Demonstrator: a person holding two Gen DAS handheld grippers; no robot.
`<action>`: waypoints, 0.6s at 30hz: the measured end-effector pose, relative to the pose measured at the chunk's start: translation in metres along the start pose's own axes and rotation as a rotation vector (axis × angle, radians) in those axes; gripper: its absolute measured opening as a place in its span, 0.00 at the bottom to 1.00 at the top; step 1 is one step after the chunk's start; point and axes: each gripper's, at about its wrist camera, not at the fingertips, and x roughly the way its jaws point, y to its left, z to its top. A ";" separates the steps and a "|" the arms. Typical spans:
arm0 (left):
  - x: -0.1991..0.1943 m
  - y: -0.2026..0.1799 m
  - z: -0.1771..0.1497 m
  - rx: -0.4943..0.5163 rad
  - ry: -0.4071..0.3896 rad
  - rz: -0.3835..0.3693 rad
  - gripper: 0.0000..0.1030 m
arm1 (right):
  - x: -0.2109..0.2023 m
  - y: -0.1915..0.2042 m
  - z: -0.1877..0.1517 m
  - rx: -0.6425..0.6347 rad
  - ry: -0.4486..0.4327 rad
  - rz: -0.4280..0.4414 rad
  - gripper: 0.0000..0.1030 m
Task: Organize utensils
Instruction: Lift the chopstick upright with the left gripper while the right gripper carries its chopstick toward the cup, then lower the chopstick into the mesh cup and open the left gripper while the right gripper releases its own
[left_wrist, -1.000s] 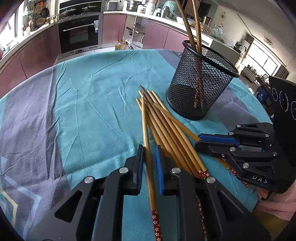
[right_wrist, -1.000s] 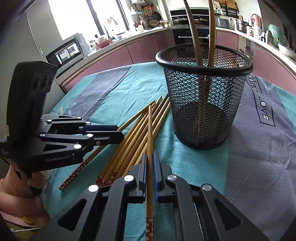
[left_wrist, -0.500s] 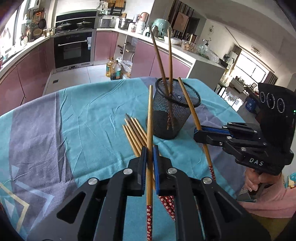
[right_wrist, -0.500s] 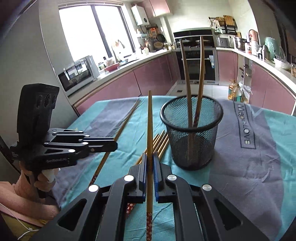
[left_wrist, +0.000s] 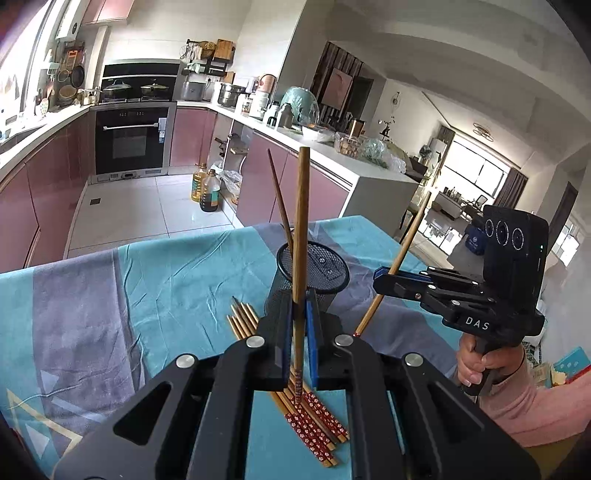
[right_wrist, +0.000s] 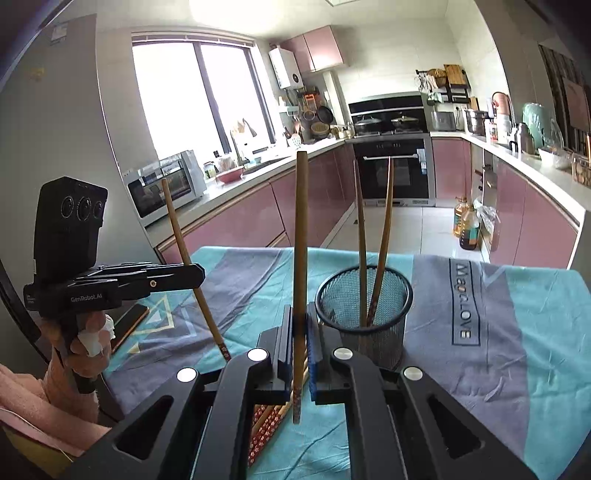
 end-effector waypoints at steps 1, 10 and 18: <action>-0.001 -0.001 0.004 -0.001 -0.010 -0.004 0.07 | -0.001 0.000 0.003 -0.004 -0.009 -0.001 0.06; 0.002 -0.013 0.045 0.006 -0.087 -0.015 0.07 | -0.020 -0.004 0.045 -0.040 -0.095 -0.016 0.06; 0.008 -0.030 0.078 0.040 -0.153 -0.005 0.07 | -0.028 -0.015 0.076 -0.056 -0.172 -0.056 0.06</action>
